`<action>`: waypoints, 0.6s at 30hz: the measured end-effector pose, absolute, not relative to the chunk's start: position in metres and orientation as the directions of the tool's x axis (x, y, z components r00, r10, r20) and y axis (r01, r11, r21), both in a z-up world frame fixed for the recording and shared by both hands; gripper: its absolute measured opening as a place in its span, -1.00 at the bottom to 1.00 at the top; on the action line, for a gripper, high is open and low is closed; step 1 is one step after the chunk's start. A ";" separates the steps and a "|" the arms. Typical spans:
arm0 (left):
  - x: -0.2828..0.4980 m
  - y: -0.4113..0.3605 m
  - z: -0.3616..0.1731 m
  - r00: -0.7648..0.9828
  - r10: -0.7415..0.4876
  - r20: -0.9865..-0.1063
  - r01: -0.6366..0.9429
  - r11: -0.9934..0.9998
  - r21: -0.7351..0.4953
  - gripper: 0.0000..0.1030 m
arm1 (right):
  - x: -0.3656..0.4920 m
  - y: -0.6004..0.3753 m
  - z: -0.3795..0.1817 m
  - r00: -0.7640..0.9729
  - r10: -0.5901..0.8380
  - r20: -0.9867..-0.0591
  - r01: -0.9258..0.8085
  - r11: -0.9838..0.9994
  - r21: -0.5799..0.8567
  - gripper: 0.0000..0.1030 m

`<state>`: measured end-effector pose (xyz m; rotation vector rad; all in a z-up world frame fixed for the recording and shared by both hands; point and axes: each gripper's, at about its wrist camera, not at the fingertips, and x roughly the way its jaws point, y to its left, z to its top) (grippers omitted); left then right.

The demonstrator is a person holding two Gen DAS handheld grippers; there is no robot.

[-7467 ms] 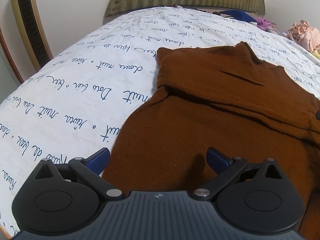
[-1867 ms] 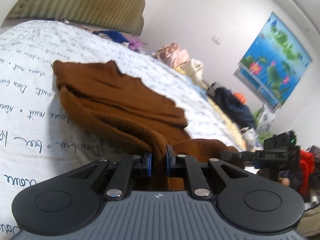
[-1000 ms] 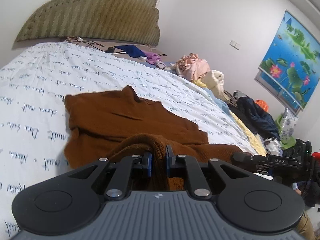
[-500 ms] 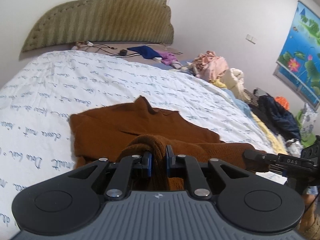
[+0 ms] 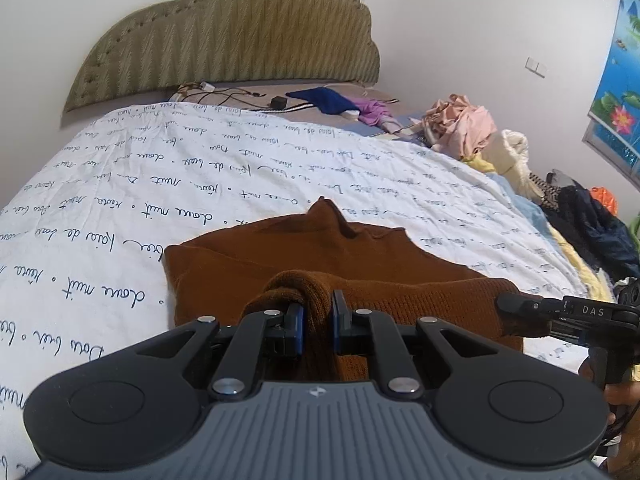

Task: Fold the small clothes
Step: 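Lift the hem with both grippers and fold it toward the collar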

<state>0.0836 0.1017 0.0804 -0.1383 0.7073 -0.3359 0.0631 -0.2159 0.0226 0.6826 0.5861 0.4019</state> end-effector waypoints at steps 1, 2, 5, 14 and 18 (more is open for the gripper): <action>0.089 0.101 0.078 0.705 -0.342 -0.621 0.251 0.940 -0.233 -0.76 | 0.068 -0.216 0.020 0.766 0.522 -0.376 -0.148 0.711 0.687 -0.62; 0.093 0.099 0.076 0.701 -0.338 -0.627 0.251 0.941 -0.227 -0.76 | 0.073 -0.216 0.018 0.764 0.520 -0.383 -0.140 0.712 0.688 -0.62; 0.107 0.095 0.067 0.693 -0.313 -0.649 0.239 0.950 -0.203 -0.76 | 0.088 -0.217 0.009 0.753 0.521 -0.401 -0.117 0.707 0.698 -0.62; 0.138 0.089 0.047 0.679 -0.265 -0.684 0.209 0.964 -0.166 -0.76 | 0.118 -0.218 -0.013 0.727 0.521 -0.448 -0.072 0.706 0.705 -0.62; 0.152 0.086 0.039 0.668 -0.265 -0.695 0.209 0.964 -0.167 -0.76 | 0.126 -0.219 -0.019 0.725 0.515 -0.458 -0.052 0.703 0.709 -0.62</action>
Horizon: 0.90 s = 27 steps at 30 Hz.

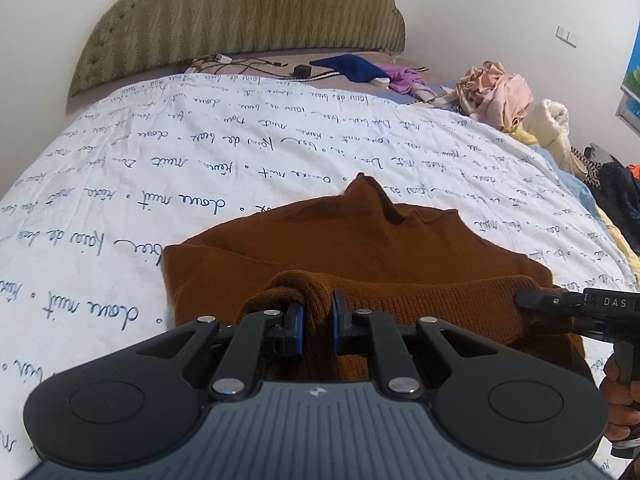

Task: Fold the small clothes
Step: 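Lift the hem with both grippers and fold it toward the collar, then lower the folded hem onto the sweater and open both grippers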

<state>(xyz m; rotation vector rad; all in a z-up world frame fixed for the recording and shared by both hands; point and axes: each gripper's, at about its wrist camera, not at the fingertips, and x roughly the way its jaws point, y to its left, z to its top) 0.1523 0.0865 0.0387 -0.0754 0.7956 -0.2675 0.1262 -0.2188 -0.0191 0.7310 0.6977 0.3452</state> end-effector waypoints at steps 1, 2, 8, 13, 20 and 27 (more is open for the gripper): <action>0.157 0.086 0.036 0.663 -0.264 -0.700 0.205 0.964 -0.170 -0.75 | 0.128 -0.220 -0.021 0.724 0.513 -0.461 -0.044 0.701 0.712 -0.62; 0.162 0.085 0.032 0.656 -0.265 -0.707 0.202 0.964 -0.173 -0.75 | 0.131 -0.222 -0.023 0.723 0.512 -0.463 -0.036 0.698 0.715 -0.62; 0.179 0.087 0.013 0.628 -0.270 -0.730 0.170 0.963 -0.210 -0.72 | 0.145 -0.228 -0.038 0.687 0.528 -0.498 0.014 0.676 0.737 -0.55; 0.190 0.102 0.005 0.583 -0.322 -0.746 0.119 0.942 -0.313 -0.71 | 0.152 -0.239 -0.042 0.693 0.548 -0.467 0.048 0.612 0.790 -0.35; 0.203 0.126 -0.002 0.545 -0.423 -0.724 0.051 0.878 -0.476 -0.61 | 0.156 -0.258 -0.045 0.748 0.524 -0.407 0.084 0.533 0.842 -0.20; 0.211 0.139 -0.008 0.543 -0.466 -0.698 -0.009 0.828 -0.560 -0.51 | 0.156 -0.271 -0.051 0.777 0.474 -0.415 0.135 0.518 0.845 -0.20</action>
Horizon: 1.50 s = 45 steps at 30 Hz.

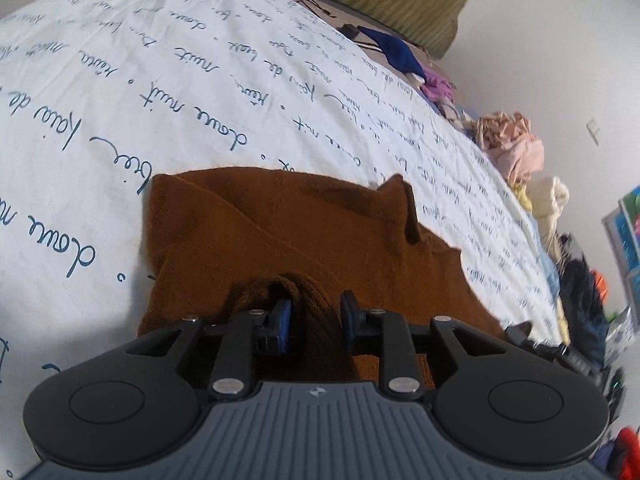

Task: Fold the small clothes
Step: 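Lower the folded hem onto the sweater and open both grippers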

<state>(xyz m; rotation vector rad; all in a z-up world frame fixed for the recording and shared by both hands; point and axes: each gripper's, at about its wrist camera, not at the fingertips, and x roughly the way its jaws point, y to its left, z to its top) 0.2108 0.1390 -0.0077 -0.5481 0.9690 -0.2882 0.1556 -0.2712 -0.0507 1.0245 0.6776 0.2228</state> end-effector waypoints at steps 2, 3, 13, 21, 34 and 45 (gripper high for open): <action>0.213 0.143 -0.008 0.554 -0.457 -0.696 -0.036 0.822 -0.568 -0.51 | 0.156 -0.272 -0.051 0.782 0.458 -0.423 0.145 0.526 0.838 -0.17; 0.213 0.144 -0.007 0.560 -0.447 -0.697 -0.045 0.824 -0.564 -0.51 | 0.157 -0.273 -0.052 0.784 0.451 -0.427 0.150 0.530 0.835 -0.16; 0.200 0.180 0.008 0.635 -0.274 -0.722 -0.138 0.880 -0.455 -0.27 | 0.156 -0.265 -0.046 0.800 0.392 -0.455 0.151 0.602 0.784 0.05; 0.144 0.178 0.020 0.644 -0.300 -0.704 0.079 0.941 -0.329 0.11 | 0.144 -0.237 -0.018 0.808 0.400 -0.434 0.061 0.675 0.735 0.21; 0.105 0.152 0.011 0.630 -0.284 -0.723 0.257 0.954 -0.152 -0.86 | 0.160 -0.128 -0.016 0.590 0.632 -0.502 -0.112 0.681 0.724 0.50; 0.088 0.178 0.024 0.726 -0.174 -0.666 0.142 0.985 -0.102 -0.92 | 0.207 -0.045 -0.017 0.422 0.787 -0.451 -0.163 0.555 0.816 0.83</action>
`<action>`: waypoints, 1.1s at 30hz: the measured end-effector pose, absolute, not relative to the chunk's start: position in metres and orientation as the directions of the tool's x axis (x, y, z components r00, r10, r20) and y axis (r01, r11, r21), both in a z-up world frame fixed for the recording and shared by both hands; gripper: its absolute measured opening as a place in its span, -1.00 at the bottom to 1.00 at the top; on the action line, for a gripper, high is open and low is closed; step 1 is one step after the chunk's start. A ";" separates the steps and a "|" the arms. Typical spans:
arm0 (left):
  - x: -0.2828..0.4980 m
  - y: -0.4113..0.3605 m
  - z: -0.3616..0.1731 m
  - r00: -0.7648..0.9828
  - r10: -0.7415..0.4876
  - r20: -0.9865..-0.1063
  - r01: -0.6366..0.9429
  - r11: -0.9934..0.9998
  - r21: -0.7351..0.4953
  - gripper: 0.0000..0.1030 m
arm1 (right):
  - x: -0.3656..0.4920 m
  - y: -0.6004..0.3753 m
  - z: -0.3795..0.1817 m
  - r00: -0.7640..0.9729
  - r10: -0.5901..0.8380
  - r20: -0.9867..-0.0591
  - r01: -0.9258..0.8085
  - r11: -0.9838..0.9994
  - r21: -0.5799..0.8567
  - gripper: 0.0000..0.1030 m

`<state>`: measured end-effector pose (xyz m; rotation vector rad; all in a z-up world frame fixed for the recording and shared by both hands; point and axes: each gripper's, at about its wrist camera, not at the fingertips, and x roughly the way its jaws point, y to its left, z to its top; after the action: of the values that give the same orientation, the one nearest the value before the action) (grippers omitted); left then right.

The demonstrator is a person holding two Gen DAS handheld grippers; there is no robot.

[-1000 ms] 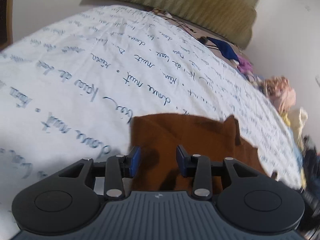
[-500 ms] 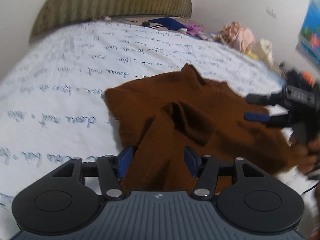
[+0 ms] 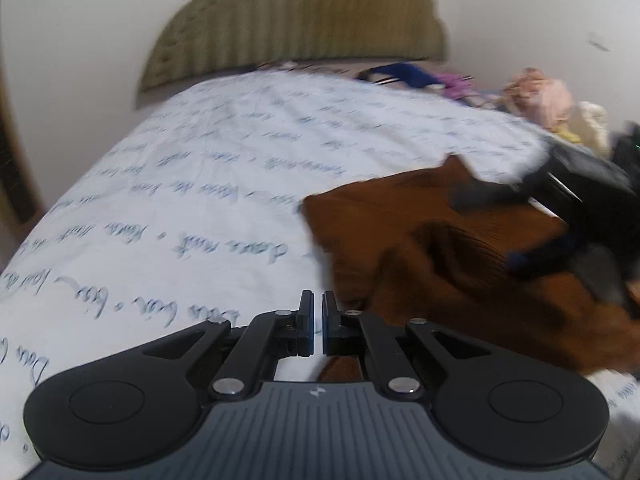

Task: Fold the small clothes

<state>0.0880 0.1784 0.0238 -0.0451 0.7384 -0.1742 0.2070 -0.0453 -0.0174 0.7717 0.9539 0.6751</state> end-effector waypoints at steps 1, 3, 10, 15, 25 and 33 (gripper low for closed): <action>0.087 0.177 0.027 0.728 -0.202 -0.656 0.164 0.979 -0.120 -0.92 | 0.211 -0.043 -0.016 0.419 0.807 -0.416 -0.171 0.520 0.837 0.83; 0.089 0.169 0.031 0.729 -0.236 -0.642 0.207 0.971 -0.123 -0.90 | 0.216 -0.038 -0.008 0.435 0.832 -0.344 -0.191 0.458 0.868 0.83; 0.111 0.142 0.015 0.690 -0.214 -0.692 0.224 0.972 -0.078 -0.87 | 0.210 -0.047 0.013 0.532 0.786 -0.315 -0.249 0.500 0.829 0.87; 0.123 0.137 0.010 0.691 -0.207 -0.693 0.225 0.972 -0.066 -0.87 | 0.192 -0.062 0.011 0.555 0.719 -0.417 -0.225 0.613 0.757 0.88; 0.127 0.108 0.019 0.704 -0.300 -0.644 0.331 0.940 -0.077 -0.86 | 0.145 -0.093 0.000 0.696 0.469 -0.543 -0.148 0.835 0.531 0.89; 0.177 0.129 -0.008 0.667 -0.157 -0.728 0.100 0.988 -0.122 -0.86 | 0.129 -0.090 -0.020 0.717 0.270 -0.643 -0.113 0.955 0.275 0.98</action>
<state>0.1771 0.1286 -0.0076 -0.0740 0.8281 -0.1451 0.1285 -0.0902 -0.0202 0.2227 0.7435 0.2139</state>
